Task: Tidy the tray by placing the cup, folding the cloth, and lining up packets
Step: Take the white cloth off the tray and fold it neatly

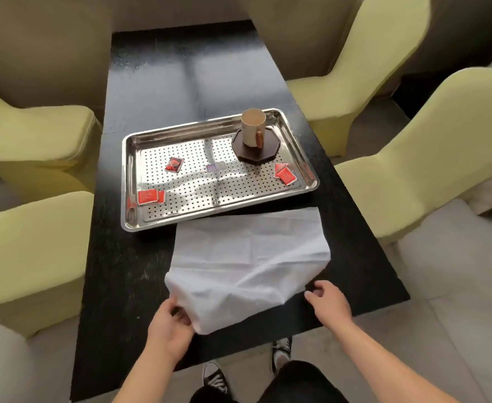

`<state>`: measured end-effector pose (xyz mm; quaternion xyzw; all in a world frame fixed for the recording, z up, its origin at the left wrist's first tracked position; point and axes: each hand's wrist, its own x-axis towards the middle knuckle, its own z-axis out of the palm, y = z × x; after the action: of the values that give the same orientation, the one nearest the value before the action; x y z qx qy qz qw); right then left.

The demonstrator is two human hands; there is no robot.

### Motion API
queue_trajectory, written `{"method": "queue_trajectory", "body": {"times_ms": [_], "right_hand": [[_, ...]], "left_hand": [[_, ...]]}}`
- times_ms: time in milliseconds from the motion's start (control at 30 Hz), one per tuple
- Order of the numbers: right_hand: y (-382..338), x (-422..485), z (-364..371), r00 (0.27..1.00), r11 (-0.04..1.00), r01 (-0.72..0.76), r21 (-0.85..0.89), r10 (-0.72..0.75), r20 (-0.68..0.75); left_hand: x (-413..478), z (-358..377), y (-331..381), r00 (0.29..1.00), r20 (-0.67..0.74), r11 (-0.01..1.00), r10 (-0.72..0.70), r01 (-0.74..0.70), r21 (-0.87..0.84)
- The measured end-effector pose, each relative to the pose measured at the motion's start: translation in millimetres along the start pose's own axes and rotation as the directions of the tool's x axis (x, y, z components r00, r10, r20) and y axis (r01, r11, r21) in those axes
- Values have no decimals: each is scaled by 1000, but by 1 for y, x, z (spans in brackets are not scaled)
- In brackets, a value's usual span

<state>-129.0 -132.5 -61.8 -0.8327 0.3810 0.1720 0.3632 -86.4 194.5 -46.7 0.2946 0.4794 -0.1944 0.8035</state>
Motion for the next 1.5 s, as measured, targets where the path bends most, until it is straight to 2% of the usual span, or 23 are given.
{"method": "queue_trajectory", "body": {"times_ms": [167, 300, 433, 500, 567, 633, 733, 900, 1033, 1100, 1200, 1300, 1400, 1467, 1500], "right_hand": [[-10, -9, 22, 995, 972, 36, -234, -57, -83], [-23, -1, 29, 989, 961, 1, -277, -42, -143], [-24, 7, 28, 995, 973, -2, -229, -20, -94], [-19, 3, 25, 997, 996, -9, -84, 3, -73], [-12, -3, 18, 994, 985, -71, 156, 83, -66], [-2, -8, 7, 988, 911, -128, 393, 153, -34], [12, -18, -14, 988, 741, -130, 659, 156, 19], [23, -36, -59, 998, 569, -62, 820, 48, 43], [28, -46, -93, 993, 419, 14, 908, -114, 37], [29, -50, -105, 982, 446, 97, 890, -188, -13], [32, -51, -117, 955, 582, 272, 767, -261, -141], [35, -46, -123, 933, 678, 351, 646, -313, -178], [36, -39, -120, 932, 760, 360, 540, -320, -170], [36, -34, -117, 925, 826, 380, 415, -337, -176], [36, -33, -116, 914, 852, 404, 333, -362, -183]], "left_hand": [[-5, -16, 5, 989, -109, 983, 102, -83, 166], [-12, -30, 14, 961, -177, 952, 214, -165, 257], [-27, -36, 12, 916, -202, 873, 347, -237, 427], [-32, -41, 9, 897, -198, 838, 394, -262, 479], [-36, -45, 5, 883, -198, 809, 426, -273, 521], [-40, -50, 1, 876, -188, 779, 444, -274, 564], [-47, -57, -7, 857, -147, 709, 494, -300, 638], [-62, -61, -16, 825, -51, 614, 563, -376, 694], [-77, -58, -19, 815, 62, 562, 576, -450, 694], [-85, -58, -22, 797, 92, 530, 597, -477, 701], [-98, -61, -23, 788, 111, 554, 606, -517, 653], [-111, -66, -23, 798, 115, 643, 592, -554, 529], [-120, -68, -26, 845, 236, 799, 480, -532, 280], [-116, -69, -32, 857, 268, 792, 440, -511, 335], [-113, -68, -35, 855, 245, 729, 458, -518, 446]]}}
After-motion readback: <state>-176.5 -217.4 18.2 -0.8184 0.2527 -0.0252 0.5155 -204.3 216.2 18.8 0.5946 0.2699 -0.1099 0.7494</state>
